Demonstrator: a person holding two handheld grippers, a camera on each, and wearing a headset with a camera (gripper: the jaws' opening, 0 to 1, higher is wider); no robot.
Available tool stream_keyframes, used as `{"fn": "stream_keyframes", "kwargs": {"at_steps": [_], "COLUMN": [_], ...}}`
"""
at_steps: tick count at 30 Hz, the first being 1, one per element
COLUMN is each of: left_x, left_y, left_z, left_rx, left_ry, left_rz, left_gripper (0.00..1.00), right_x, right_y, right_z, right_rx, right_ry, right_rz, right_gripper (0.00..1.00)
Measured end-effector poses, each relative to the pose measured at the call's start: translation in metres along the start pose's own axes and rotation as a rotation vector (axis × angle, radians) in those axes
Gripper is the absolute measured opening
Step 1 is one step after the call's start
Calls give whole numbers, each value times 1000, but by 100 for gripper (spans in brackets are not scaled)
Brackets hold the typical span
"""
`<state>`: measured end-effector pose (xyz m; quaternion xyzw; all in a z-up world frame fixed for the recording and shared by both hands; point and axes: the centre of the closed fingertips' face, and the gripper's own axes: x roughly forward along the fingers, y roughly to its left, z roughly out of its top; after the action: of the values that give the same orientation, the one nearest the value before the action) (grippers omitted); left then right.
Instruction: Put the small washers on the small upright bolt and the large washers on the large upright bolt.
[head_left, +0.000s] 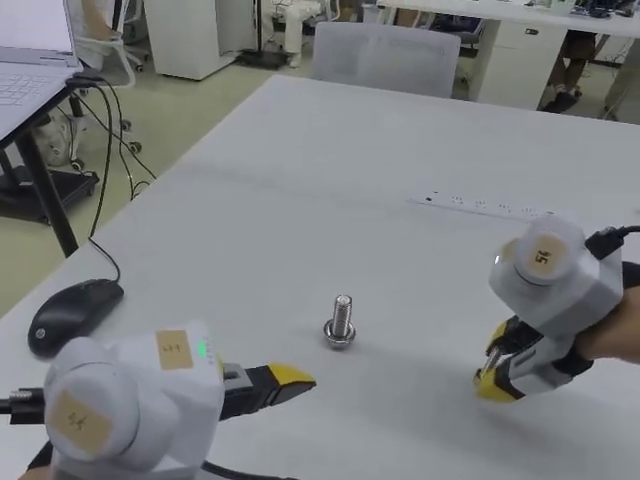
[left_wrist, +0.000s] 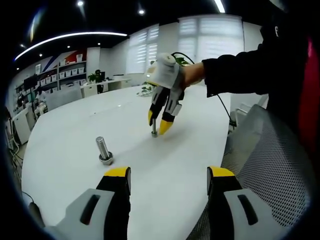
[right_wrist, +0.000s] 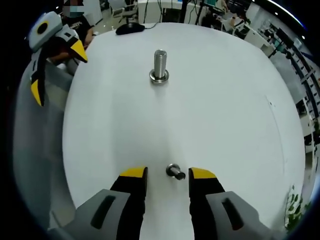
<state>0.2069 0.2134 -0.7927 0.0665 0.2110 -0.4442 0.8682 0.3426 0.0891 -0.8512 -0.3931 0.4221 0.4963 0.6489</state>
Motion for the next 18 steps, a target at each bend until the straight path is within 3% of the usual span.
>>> {"fn": "stream_keyframes", "kwargs": {"at_steps": [10,14,18], "left_x": [-1,-2,-4], "left_y": [1,2,3], "left_z": [2,4,8], "left_rx": [0,-3,-8], "left_ry": [4,2,-6], "left_rz": [0,1,7], "left_gripper": [61,61,62], "right_x": [-16,-24,-35], "right_y": [1,2,3], "right_z": [0,-3,1], "right_rx": [44,46,81], "right_ry": [-99,-112,-169], "right_rz": [-58,-81,-103], "right_gripper": [43,47,51]}}
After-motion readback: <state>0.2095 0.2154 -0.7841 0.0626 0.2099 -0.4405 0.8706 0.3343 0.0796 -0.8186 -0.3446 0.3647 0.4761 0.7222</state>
